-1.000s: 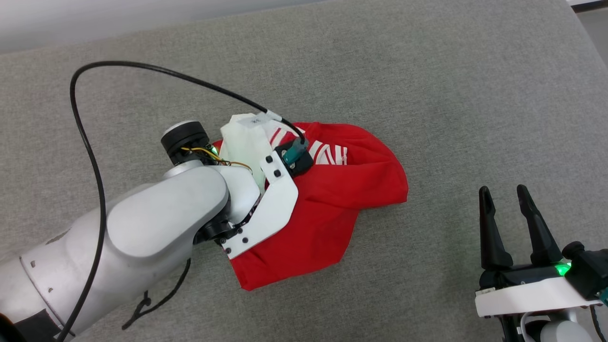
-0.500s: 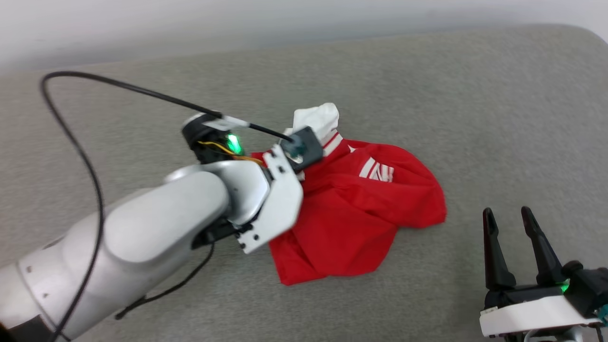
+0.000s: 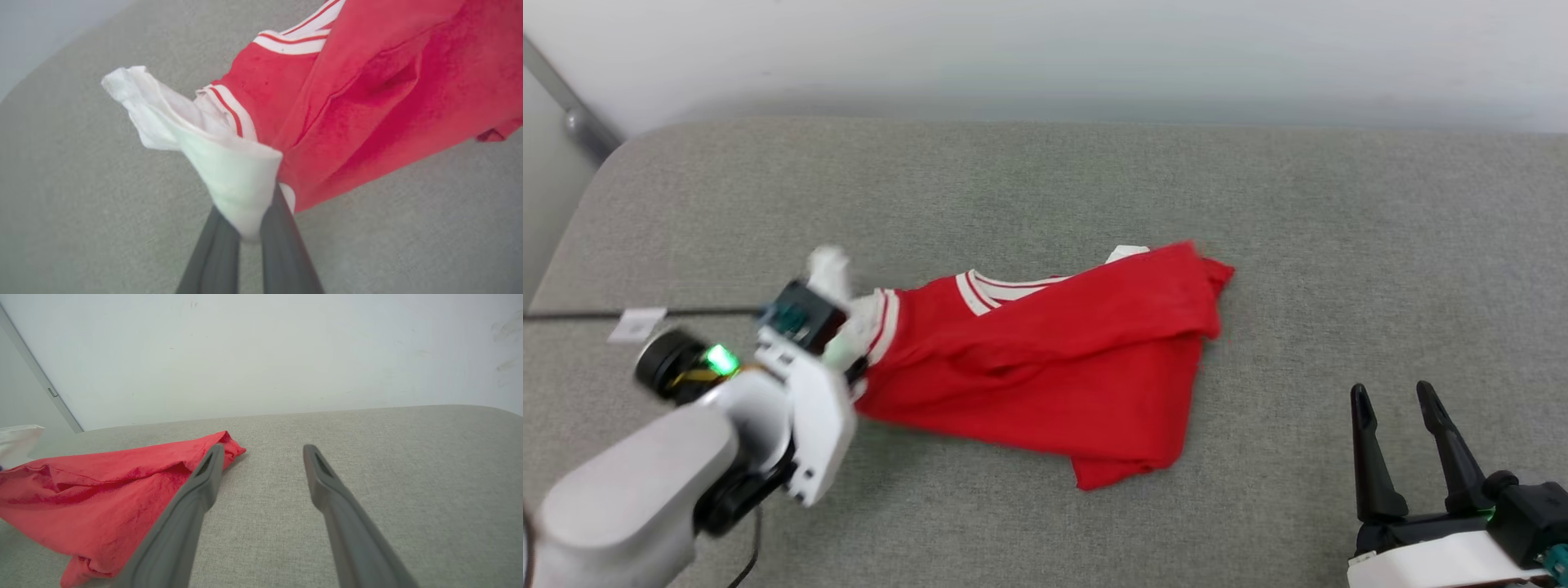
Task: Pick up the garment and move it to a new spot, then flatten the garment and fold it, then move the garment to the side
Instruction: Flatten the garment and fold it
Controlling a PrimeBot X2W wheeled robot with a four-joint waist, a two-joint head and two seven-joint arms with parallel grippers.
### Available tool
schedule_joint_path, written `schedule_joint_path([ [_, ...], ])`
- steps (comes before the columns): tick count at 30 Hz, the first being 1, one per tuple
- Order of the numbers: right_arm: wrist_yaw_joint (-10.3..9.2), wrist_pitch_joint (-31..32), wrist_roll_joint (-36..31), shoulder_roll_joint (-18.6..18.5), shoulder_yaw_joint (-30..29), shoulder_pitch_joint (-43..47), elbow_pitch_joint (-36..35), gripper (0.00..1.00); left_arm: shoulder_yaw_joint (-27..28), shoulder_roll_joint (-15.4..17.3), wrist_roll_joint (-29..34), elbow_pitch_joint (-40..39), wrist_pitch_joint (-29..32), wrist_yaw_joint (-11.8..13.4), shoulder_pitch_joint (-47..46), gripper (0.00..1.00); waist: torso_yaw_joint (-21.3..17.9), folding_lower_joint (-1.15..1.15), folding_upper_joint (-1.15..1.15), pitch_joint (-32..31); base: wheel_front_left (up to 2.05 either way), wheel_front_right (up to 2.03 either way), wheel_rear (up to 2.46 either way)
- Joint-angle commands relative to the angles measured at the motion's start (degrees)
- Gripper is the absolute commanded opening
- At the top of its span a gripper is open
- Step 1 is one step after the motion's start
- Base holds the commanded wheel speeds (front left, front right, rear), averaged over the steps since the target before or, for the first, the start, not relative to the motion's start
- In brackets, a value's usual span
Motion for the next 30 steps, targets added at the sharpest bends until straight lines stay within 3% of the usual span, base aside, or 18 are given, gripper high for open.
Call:
schedule_joint_path([
  [1,-0.02,-0.14,-0.45,0.12,0.00,0.47,-0.03,1.00,0.23,1.01,-0.46,0.52,-0.93,0.88,1.87,0.00,0.22,0.00,0.00,-0.03,0.00,0.00,0.00],
  [7,-0.02,-0.13,-0.90,0.12,0.20,0.70,0.07,1.00,0.32,1.60,-5.14,5.27,-4.88,2.91,10.95,0.00,0.37,0.00,0.00,0.66,0.00,0.00,0.00],
  [12,-0.02,-0.13,-1.34,0.12,0.40,0.41,0.27,1.00,0.42,-1.23,-8.82,9.21,-6.29,2.48,15.59,0.00,0.33,0.00,0.00,0.88,0.00,0.00,0.00],
  [13,-0.02,-0.13,-1.65,0.12,0.52,0.40,0.36,1.00,0.60,-1.57,-8.71,10.07,-7.10,2.48,15.72,0.23,0.28,0.00,0.00,0.74,0.00,0.00,0.00],
  [14,-0.02,-0.13,-1.89,0.12,0.52,0.34,0.36,1.00,0.74,-1.77,-8.37,10.73,-8.18,2.61,15.65,1.00,0.25,0.00,0.00,0.48,0.00,0.00,0.00],
  [17,-0.02,-0.13,-2.21,0.12,0.14,0.46,0.35,1.00,2.20,-1.48,-7.11,11.74,-12.97,3.45,15.14,1.00,0.23,0.00,0.00,-0.70,0.00,0.00,0.00],
  [21,-0.02,-0.13,-2.42,0.12,-0.96,0.87,-0.07,1.00,3.91,0.13,-3.33,9.53,-20.67,7.99,14.60,1.00,0.43,0.00,0.00,-2.91,0.00,0.00,0.00],
  [30,-0.02,-0.13,-3.04,0.12,-4.72,-0.78,-2.57,1.00,8.33,3.68,2.78,-5.39,-29.45,23.39,18.68,1.00,2.45,0.00,0.00,-6.56,0.00,0.00,0.00],
])
